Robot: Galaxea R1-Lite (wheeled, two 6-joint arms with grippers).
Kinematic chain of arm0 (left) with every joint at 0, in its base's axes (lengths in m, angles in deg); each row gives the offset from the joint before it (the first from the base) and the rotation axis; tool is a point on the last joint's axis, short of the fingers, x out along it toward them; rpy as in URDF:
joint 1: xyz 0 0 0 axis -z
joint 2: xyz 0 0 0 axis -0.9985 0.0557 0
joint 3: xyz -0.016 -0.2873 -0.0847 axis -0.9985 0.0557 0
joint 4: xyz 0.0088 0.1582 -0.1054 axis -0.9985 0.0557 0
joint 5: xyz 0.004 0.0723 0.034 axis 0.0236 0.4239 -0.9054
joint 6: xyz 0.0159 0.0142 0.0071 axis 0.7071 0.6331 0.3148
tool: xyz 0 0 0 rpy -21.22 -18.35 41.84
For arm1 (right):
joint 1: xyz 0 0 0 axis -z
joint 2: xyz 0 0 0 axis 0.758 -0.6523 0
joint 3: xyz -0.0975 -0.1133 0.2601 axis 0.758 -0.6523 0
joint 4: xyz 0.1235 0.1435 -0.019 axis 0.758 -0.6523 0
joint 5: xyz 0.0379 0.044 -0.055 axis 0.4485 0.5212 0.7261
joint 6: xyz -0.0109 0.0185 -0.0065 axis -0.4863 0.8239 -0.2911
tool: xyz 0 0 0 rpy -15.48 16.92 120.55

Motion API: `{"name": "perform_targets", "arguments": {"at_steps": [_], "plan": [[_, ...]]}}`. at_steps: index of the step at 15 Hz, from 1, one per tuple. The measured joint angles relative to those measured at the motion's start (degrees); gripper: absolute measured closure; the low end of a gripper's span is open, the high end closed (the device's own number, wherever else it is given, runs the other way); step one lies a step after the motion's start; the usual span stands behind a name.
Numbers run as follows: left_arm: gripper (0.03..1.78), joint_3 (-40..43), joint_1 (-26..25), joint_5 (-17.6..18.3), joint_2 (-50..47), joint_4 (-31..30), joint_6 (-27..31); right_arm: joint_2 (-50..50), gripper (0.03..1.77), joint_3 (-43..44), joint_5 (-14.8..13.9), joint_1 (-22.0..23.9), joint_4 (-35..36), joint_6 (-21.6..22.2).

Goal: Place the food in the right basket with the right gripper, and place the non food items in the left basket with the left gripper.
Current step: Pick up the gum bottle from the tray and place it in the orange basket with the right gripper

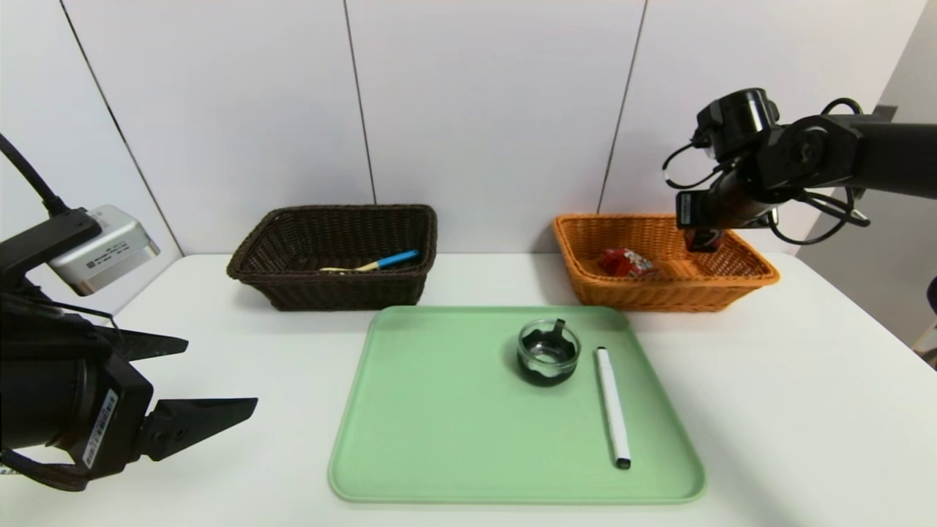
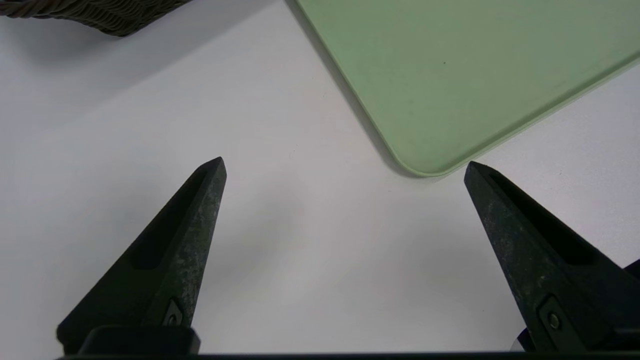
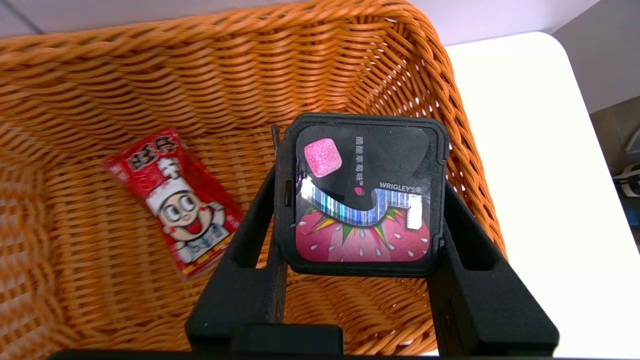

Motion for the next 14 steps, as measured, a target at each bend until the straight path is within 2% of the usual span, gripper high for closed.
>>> {"name": "perform_targets", "arguments": {"at_steps": [8, 10, 14], "plan": [[0.12, -0.06, 0.00, 0.00, -0.80, 0.02, 0.02, -3.17, 1.03, -0.02, 0.78, 1.00, -0.61, 0.05], [0.12, -0.06, 0.00, 0.00, -0.99, 0.02, 0.02, -3.66, 0.81, -0.09, 0.89, 0.99, -0.72, 0.16], [0.12, -0.06, 0.00, 0.00, -1.07, 0.00, 0.06, -3.85, 0.52, -0.35, 1.05, 0.96, -1.07, 0.29]]}}
